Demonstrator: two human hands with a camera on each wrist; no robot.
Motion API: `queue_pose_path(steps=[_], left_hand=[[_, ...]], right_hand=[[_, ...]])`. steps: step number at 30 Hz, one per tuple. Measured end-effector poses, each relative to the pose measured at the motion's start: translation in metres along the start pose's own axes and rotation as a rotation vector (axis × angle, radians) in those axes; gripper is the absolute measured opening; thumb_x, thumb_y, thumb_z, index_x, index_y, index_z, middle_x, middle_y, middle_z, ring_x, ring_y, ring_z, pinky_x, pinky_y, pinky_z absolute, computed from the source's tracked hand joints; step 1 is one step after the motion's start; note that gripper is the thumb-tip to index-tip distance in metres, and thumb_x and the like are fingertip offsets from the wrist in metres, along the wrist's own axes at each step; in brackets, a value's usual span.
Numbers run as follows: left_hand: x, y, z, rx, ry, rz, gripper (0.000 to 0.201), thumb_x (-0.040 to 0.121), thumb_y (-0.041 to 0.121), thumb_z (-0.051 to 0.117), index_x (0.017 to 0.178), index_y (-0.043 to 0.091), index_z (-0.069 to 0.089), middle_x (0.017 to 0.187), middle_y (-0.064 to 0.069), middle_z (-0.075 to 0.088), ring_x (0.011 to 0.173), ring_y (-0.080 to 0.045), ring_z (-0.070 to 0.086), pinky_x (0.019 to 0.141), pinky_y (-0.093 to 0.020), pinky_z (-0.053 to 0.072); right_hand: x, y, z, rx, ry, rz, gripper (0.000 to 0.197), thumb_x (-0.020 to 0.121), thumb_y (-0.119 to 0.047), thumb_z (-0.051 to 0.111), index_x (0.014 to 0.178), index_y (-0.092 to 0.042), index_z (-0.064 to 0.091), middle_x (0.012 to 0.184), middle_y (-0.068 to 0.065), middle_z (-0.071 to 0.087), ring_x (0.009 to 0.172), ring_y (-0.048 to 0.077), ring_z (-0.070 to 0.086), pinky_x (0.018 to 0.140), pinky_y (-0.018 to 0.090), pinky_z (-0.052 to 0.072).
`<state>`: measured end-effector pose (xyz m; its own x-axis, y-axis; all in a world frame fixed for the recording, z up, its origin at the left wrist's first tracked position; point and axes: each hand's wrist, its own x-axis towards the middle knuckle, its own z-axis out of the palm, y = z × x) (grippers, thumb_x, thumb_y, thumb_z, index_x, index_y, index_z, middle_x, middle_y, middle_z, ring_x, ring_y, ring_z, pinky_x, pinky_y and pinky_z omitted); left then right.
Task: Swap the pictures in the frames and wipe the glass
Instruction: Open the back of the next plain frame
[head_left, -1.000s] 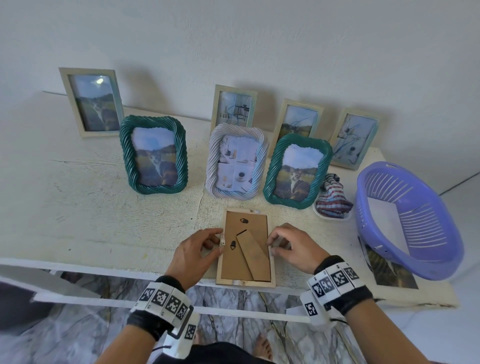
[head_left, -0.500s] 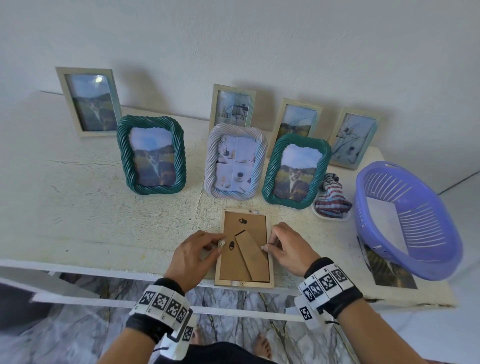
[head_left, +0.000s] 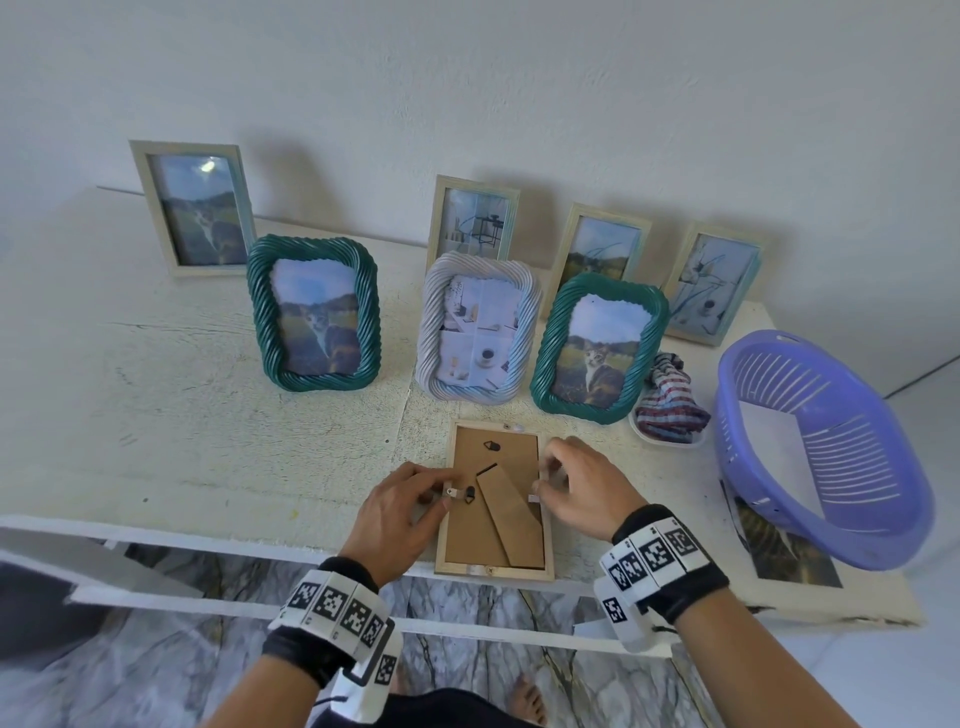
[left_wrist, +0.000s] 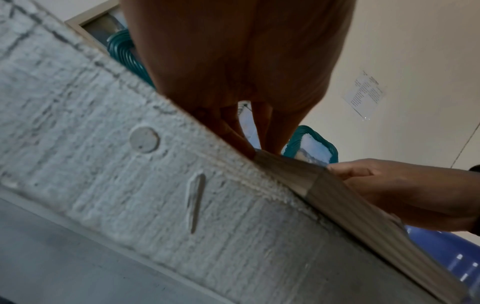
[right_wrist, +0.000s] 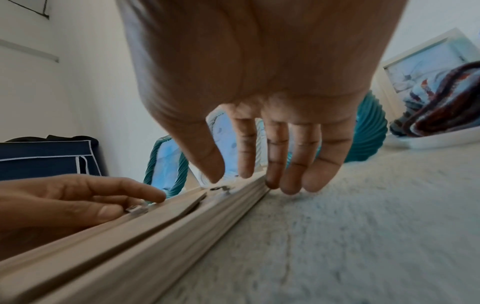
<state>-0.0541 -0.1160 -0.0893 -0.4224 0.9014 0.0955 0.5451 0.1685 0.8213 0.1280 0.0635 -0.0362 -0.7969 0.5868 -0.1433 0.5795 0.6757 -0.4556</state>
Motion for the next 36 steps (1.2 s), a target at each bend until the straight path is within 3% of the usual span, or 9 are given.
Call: queue_pose_path(steps=[4, 7, 15, 19, 25, 31, 36], left_hand=[[0.0, 0.002, 0.0, 0.003, 0.017, -0.011, 0.057, 0.081, 0.057, 0.041, 0.124, 0.027, 0.061, 0.094, 0.014, 0.056, 0.086, -0.002, 0.057, 0.08, -0.027, 0.052], [0.0, 0.001, 0.0, 0.005, 0.011, -0.014, 0.059, 0.08, 0.057, 0.041, 0.127, 0.027, 0.059, 0.094, 0.016, 0.056, 0.087, -0.001, 0.056, 0.08, -0.025, 0.051], [0.001, 0.001, 0.0, 0.013, 0.011, -0.012, 0.044, 0.086, 0.041, 0.053, 0.127, 0.026, 0.059, 0.093, 0.016, 0.055, 0.087, 0.0, 0.055, 0.079, -0.022, 0.048], [0.002, 0.003, 0.0, 0.004, 0.008, -0.01, 0.057, 0.08, 0.054, 0.042, 0.126, 0.027, 0.059, 0.092, 0.016, 0.055, 0.086, -0.001, 0.055, 0.078, -0.019, 0.048], [0.003, 0.003, 0.0, 0.008, 0.013, -0.003, 0.054, 0.081, 0.051, 0.045, 0.126, 0.026, 0.059, 0.092, 0.015, 0.054, 0.084, -0.002, 0.055, 0.076, -0.012, 0.044], [0.002, 0.003, 0.0, 0.004, 0.005, -0.01, 0.059, 0.079, 0.056, 0.041, 0.127, 0.027, 0.058, 0.093, 0.014, 0.055, 0.087, -0.002, 0.055, 0.078, -0.019, 0.047], [0.003, 0.003, 0.0, 0.015, 0.002, -0.016, 0.05, 0.083, 0.046, 0.049, 0.127, 0.027, 0.058, 0.093, 0.013, 0.055, 0.087, -0.003, 0.056, 0.078, -0.021, 0.048]], right_hand=[[0.016, -0.006, -0.004, -0.034, 0.065, -0.004, 0.042, 0.088, -0.016, 0.055, 0.13, -0.018, 0.049, 0.113, 0.006, 0.053, 0.102, 0.021, 0.053, 0.086, 0.032, 0.046], [0.026, -0.012, -0.003, -0.083, -0.016, 0.034, 0.054, 0.088, -0.013, 0.051, 0.142, -0.021, 0.042, 0.113, 0.007, 0.045, 0.104, 0.022, 0.049, 0.09, 0.033, 0.045], [0.026, -0.018, -0.001, -0.146, -0.052, 0.078, 0.059, 0.088, -0.012, 0.05, 0.145, -0.023, 0.038, 0.114, 0.008, 0.038, 0.107, 0.024, 0.042, 0.092, 0.035, 0.045], [0.019, -0.025, 0.001, -0.233, -0.086, 0.089, 0.065, 0.088, -0.011, 0.053, 0.148, -0.021, 0.029, 0.122, 0.009, 0.032, 0.11, 0.024, 0.039, 0.087, 0.035, 0.05], [0.012, -0.03, 0.004, -0.202, -0.086, 0.114, 0.062, 0.089, -0.012, 0.051, 0.147, -0.024, 0.031, 0.123, 0.008, 0.03, 0.113, 0.025, 0.036, 0.087, 0.034, 0.05], [0.01, -0.025, 0.003, -0.086, -0.077, 0.138, 0.058, 0.09, -0.012, 0.048, 0.143, -0.033, 0.042, 0.126, 0.007, 0.03, 0.114, 0.026, 0.035, 0.096, 0.031, 0.043], [0.007, -0.027, 0.005, -0.069, -0.09, 0.12, 0.059, 0.089, -0.01, 0.047, 0.142, -0.037, 0.042, 0.128, 0.007, 0.029, 0.113, 0.026, 0.035, 0.096, 0.026, 0.037]])
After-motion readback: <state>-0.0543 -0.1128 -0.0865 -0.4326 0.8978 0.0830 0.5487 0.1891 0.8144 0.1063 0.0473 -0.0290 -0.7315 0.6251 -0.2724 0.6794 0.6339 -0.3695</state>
